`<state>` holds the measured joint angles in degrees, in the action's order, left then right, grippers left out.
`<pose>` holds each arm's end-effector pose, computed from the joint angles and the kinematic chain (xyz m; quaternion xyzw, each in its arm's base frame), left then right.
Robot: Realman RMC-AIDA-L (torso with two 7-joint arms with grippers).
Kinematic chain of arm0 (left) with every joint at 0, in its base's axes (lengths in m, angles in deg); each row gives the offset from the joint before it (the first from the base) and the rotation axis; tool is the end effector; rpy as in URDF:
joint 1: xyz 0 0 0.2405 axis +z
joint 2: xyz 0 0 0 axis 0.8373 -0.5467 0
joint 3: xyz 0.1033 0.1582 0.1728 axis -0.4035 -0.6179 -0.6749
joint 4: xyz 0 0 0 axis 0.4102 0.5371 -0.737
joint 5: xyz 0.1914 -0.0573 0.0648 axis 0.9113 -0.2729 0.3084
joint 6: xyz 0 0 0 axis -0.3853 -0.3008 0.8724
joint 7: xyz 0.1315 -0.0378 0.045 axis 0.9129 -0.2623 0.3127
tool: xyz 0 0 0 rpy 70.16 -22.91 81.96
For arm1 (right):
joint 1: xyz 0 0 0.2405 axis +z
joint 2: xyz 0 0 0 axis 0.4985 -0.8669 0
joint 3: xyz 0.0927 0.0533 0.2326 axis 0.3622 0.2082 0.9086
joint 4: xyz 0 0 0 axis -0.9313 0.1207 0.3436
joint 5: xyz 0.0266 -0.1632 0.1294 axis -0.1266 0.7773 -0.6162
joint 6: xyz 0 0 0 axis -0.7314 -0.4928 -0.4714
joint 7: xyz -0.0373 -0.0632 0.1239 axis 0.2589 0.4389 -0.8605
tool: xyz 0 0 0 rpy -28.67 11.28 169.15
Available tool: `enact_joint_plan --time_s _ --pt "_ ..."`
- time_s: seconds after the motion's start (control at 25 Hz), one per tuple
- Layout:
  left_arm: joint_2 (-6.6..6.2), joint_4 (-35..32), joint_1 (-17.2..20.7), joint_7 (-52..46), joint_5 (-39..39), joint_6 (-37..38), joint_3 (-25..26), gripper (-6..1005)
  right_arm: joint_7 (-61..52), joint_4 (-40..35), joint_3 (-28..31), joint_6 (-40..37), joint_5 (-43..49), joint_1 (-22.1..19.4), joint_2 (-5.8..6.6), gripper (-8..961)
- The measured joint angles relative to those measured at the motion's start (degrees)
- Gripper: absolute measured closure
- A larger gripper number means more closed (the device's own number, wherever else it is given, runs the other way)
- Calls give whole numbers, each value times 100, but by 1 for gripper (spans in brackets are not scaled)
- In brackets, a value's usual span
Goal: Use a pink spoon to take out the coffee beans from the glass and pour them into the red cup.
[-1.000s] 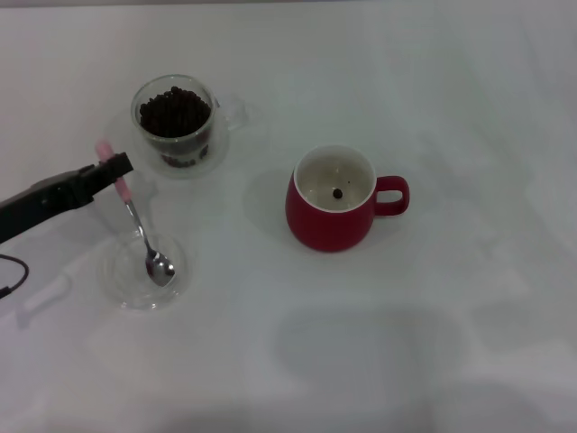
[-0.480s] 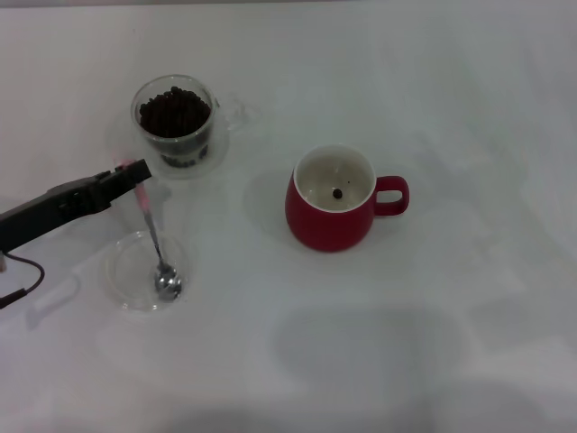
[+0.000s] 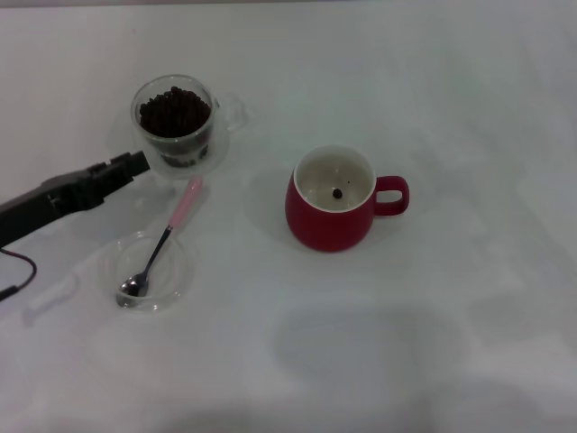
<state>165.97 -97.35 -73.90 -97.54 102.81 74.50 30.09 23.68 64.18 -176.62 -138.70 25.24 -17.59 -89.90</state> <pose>-0.3144 0.2937 -0.0181 -0.7907 -0.4849 -0.3323 0.1709 0.3575 0.2177 0.0765 -0.6227 0.1072 0.4301 0.6448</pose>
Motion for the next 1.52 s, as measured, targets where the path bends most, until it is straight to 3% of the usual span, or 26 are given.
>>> enact_joint_plan --time_s 0.32,0.44,0.72,0.8,0.88,1.16,1.52 --pt "-8 -513 200 860 -166 698 394 657 -5 -42 0 -69 4 31 0 226" --pt "-5 -559 202 1733 -350 1145 763 649 9 -44 0 -181 4 43 0 226" --pt "29 -511 234 2780 -669 1180 1146 648 49 -4 -3 -561 4 -12 -14 226" --pt "39 -224 277 3483 -952 1158 1508 648 47 -3 -6 -591 4 -37 -24 226" --pt "40 -142 293 3655 -1019 1157 1604 648 34 -6 -24 -604 3 -74 -36 226" --pt "42 433 389 4715 -1156 1020 2635 646 38 -8 -199 -615 62 -152 -51 226" --pt "60 1261 480 6104 -1265 851 4316 512 90 -28 -1 -674 8 -94 -37 226"
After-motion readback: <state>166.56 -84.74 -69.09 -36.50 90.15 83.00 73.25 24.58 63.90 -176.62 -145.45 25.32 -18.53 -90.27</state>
